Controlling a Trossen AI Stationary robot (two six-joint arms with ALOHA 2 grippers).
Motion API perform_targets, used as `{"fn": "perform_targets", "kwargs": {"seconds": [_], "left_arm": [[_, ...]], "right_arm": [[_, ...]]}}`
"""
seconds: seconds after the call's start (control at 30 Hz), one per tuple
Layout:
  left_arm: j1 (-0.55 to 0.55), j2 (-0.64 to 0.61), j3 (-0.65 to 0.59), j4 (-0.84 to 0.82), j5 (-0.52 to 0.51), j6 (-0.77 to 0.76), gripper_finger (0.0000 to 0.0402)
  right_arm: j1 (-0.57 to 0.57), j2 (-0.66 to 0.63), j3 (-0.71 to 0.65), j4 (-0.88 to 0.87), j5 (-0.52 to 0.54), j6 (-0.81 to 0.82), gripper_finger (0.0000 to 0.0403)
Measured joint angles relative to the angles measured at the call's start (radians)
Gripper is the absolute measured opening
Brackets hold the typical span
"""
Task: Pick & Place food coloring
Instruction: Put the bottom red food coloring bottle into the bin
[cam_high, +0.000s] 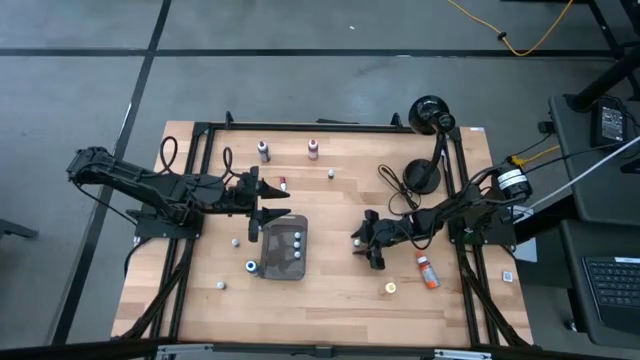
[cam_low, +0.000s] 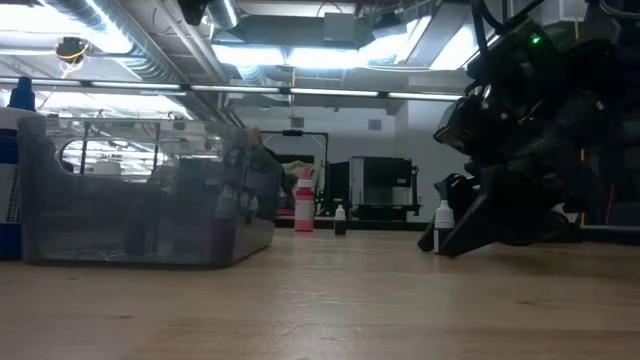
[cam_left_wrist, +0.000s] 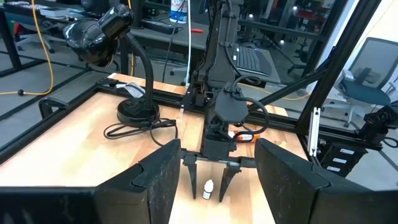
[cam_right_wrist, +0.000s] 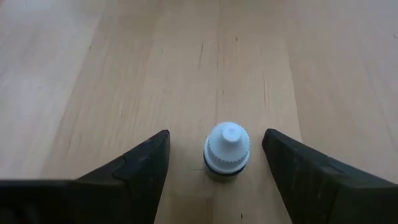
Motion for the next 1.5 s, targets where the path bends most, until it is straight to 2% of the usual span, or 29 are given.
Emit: {"fn": "perform_targets", "kwargs": {"seconds": [0.53, 1.0, 1.13, 1.27, 1.5], "left_arm": [[0.000, 0.000, 0.000, 0.000, 0.000, 0.000, 0.0200], [0.000, 0.000, 0.000, 0.000, 0.000, 0.000, 0.0200], [0.000, 0.000, 0.000, 0.000, -0.002, 0.000, 0.0200], [0.000, 0.004, 0.002, -0.009, -0.002, 0.029, 0.0200], [0.000, 0.082, 0.120, -0.213, -0.001, 0.086, 0.0200]], "right_arm": [[-0.002, 0.000, 0.000, 0.001, 0.012, 0.077, 0.0199], [-0.003, -0.027, 0.017, -0.020, 0.012, 0.088, 0.0098], [-0.002, -0.064, 0.063, -0.124, -0.016, 0.088, 0.0081], [0.000, -0.079, 0.159, -0.297, -0.038, 0.110, 0.0083], [0.000, -0.080, 0.350, -0.554, -0.073, 0.099, 0.0079]]}}
